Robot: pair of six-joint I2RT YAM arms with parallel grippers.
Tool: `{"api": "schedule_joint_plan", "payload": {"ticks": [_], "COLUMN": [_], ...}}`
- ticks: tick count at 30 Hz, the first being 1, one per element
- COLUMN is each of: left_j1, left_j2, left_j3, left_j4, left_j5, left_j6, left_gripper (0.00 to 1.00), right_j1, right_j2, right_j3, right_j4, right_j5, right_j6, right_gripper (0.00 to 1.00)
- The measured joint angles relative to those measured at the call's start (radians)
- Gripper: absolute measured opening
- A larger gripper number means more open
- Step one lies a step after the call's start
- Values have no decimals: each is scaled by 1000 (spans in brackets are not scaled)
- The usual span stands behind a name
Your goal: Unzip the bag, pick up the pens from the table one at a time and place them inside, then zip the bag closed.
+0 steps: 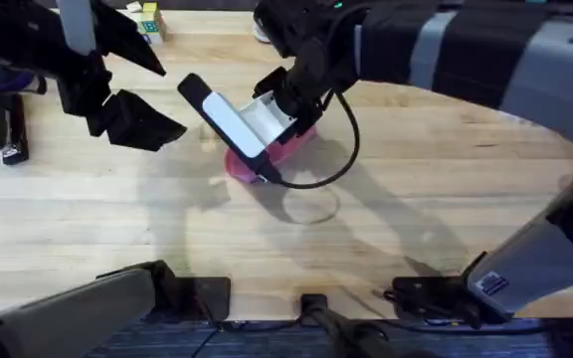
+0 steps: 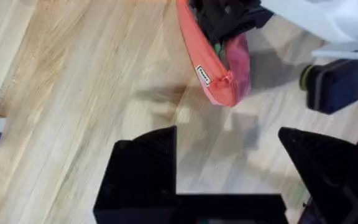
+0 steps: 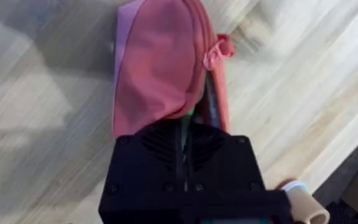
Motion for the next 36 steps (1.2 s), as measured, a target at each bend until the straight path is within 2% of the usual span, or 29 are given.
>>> {"api": "schedule_joint_plan", "payload": {"ticks": [4, 5, 6, 7, 9, 20, 27, 30, 36], "left_j1": [0, 0, 0, 0, 0, 0, 7, 42, 176], "left_j2": [0, 0, 0, 0, 0, 0, 0, 0, 0], "left_j3": [0, 0, 0, 0, 0, 0, 0, 0, 0], "left_j4": [-3, -3, -3, -3, -3, -3, -6, -14, -74], "left_j5": [0, 0, 0, 0, 0, 0, 2, 28, 112], "left_j6": [2, 2, 2, 2, 2, 3, 4, 31, 163], "left_gripper": [994, 994, 994, 994, 994, 994, 996, 995, 995], "right_j1": [1, 1, 1, 3, 3, 3, -22, -38, -45], "right_j2": [15, 15, 15, 15, 15, 10, -52, -87, -126], "right_j3": [0, 0, 0, 2, 2, 2, 2, 2, 2], "right_j4": [7, 7, 9, 14, 14, 8, 0, 0, -2], "right_j5": [-5, -8, -11, -19, -20, -20, -27, -34, 7], "right_j6": [1, 0, 0, -1, 0, 27, 257, 411, 700], "right_gripper": [43, 161, 296, 968, 995, 997, 998, 998, 997]}}
